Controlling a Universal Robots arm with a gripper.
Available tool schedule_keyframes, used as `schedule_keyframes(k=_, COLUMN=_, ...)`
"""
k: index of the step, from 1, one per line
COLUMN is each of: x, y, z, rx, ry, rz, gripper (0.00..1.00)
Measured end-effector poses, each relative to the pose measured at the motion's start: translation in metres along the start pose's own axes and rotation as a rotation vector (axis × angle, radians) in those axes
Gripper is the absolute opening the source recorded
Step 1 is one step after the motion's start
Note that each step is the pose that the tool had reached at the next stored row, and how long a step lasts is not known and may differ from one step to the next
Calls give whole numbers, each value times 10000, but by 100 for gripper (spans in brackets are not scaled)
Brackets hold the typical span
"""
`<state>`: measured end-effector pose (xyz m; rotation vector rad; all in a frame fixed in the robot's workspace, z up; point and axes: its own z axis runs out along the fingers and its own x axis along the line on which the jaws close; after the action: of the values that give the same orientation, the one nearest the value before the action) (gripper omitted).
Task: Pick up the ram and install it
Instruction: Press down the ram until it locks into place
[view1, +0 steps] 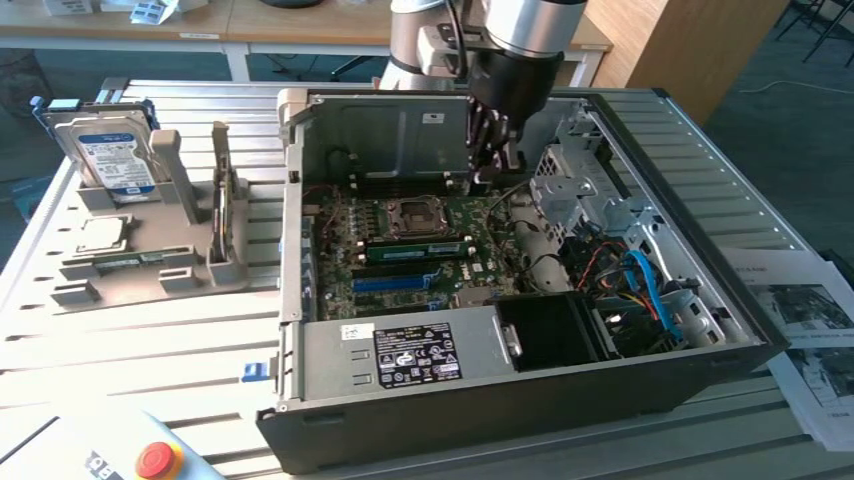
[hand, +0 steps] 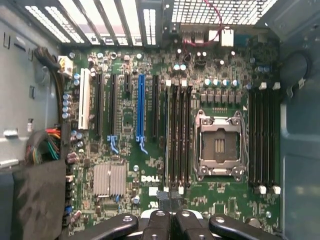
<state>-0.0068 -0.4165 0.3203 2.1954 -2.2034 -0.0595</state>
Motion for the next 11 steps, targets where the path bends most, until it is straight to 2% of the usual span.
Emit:
schedule_keyframes(k=6, x=1, y=-121, z=-6, rx=-5, ry=1, rz=0, gripper=10)
schedule_keyframes(k=11, x=2, y=-121, z=-6, rx=-6, ry=1, rz=1, gripper=10)
